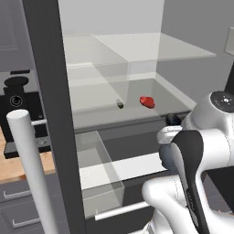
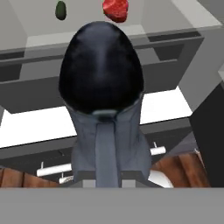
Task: Move the pickle and steak from the top shelf to the second highest shelf to make space. Then, place the pitcher from the counter on the cleared top shelf.
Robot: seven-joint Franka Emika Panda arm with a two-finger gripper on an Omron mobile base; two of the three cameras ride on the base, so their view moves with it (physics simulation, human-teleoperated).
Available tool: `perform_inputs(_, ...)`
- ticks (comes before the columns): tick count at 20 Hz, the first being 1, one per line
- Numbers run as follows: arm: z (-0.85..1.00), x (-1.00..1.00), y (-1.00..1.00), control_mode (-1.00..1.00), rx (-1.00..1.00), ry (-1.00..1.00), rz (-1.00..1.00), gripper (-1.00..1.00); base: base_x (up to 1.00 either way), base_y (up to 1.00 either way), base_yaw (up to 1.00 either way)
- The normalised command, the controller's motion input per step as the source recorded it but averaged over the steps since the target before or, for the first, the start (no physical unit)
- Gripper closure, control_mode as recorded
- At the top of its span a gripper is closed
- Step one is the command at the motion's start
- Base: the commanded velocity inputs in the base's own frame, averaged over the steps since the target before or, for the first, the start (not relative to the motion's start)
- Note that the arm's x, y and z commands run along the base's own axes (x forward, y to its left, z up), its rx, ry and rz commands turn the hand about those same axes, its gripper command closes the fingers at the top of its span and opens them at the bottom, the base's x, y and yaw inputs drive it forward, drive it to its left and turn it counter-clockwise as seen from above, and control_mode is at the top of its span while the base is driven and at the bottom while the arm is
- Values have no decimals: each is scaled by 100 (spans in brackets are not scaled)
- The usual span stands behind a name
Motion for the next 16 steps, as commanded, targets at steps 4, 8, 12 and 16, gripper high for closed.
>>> perform_inputs(4, 65, 0, 0, -100, 0, -16, 3, 100, 0, 0, 0)
perform_inputs(8, 78, 0, 0, -100, 0, -11, 4, 100, 0, 0, 0)
perform_inputs(12, 85, 0, 0, -100, 0, -7, 6, 100, 0, 0, 0)
perform_inputs(16, 64, 0, 0, -100, -1, -9, 7, 100, 0, 0, 0)
